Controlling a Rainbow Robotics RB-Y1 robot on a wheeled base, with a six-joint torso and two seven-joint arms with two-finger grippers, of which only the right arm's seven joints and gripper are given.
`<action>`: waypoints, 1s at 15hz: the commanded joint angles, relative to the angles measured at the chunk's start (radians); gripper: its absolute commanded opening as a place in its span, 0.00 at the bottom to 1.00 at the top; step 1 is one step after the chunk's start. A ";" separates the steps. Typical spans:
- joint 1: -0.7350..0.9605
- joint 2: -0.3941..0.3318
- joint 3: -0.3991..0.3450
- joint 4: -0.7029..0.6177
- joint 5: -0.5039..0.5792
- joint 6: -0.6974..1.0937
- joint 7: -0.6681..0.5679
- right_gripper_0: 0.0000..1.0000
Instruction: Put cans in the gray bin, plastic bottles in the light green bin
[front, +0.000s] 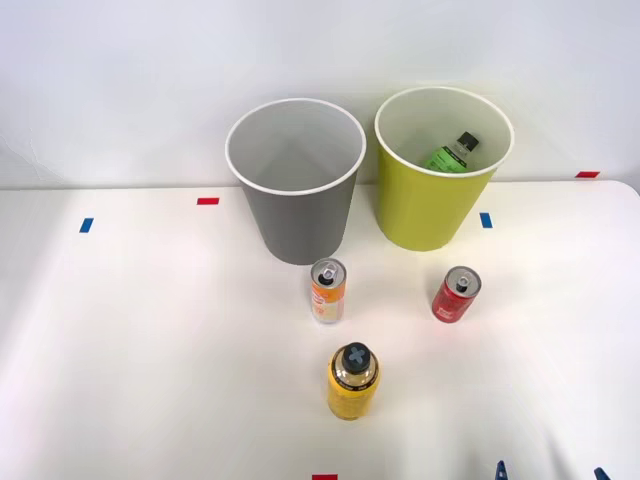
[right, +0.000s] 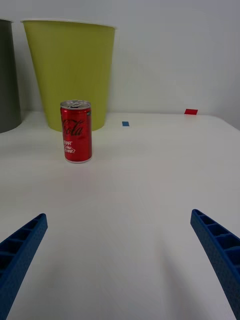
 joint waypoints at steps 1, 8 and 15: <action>0.000 0.000 0.000 0.000 0.000 0.000 0.000 1.00; 0.000 0.000 0.000 0.000 0.000 0.000 0.000 1.00; 0.000 0.000 0.000 0.000 0.000 0.000 0.000 1.00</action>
